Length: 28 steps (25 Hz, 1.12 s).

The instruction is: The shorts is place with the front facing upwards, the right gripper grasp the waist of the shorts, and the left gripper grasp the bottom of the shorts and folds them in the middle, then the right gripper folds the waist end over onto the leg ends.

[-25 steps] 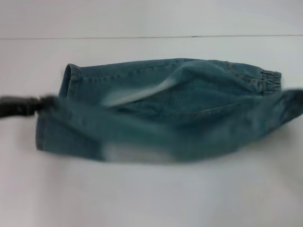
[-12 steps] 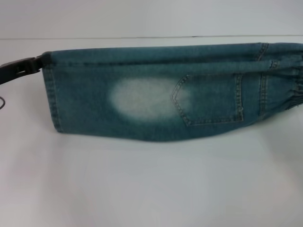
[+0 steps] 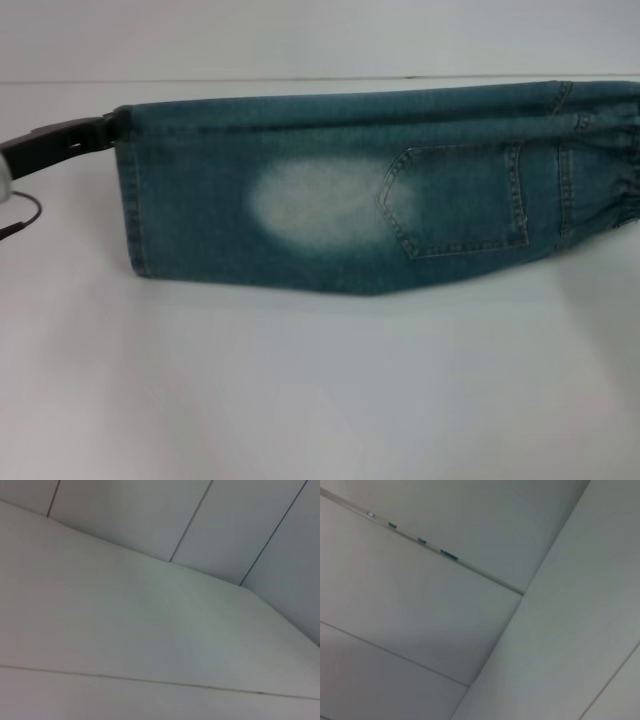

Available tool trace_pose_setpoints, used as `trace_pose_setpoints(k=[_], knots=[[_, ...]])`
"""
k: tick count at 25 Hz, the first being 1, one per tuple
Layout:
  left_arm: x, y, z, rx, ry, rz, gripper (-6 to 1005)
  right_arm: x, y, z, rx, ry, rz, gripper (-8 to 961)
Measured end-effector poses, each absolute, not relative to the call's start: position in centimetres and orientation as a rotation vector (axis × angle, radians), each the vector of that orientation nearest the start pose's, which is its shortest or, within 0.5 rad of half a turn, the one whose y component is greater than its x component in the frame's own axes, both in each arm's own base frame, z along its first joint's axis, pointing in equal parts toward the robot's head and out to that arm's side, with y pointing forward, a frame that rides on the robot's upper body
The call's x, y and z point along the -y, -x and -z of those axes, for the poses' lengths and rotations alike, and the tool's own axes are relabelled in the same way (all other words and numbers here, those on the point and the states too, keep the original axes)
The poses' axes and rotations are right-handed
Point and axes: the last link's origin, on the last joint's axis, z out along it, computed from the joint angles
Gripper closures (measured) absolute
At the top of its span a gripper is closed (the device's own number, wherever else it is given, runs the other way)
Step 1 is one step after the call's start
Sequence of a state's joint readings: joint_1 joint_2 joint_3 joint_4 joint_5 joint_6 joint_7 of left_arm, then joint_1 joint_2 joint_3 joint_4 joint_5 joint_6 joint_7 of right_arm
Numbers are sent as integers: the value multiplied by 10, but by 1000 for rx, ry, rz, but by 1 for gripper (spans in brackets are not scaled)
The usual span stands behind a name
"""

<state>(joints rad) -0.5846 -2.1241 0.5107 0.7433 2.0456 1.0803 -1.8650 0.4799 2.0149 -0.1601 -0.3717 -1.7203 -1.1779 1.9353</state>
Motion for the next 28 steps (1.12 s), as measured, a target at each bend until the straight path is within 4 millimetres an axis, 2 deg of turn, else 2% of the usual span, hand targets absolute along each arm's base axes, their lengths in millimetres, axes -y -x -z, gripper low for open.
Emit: trace_pose_setpoints(k=[8, 13, 18, 25, 28], knots=[[-412, 282, 6, 1038, 2049, 581, 809, -378, -354, -52, -1540, 1374, -1199, 746], [-417, 272, 16, 987, 2093, 566, 804, -388, -349, -46, -1497, 1441, -1093, 718], [-418, 269, 15, 971, 2106, 569, 799, -383, -358, -55, -1485, 1436, -1074, 512], [-411, 270, 22, 954, 2155, 531, 496, -359, -389, -80, -1501, 1404, -1021, 341], [-409, 269, 23, 952, 2173, 542, 376, -353, -393, -85, -1483, 1419, -1001, 276]])
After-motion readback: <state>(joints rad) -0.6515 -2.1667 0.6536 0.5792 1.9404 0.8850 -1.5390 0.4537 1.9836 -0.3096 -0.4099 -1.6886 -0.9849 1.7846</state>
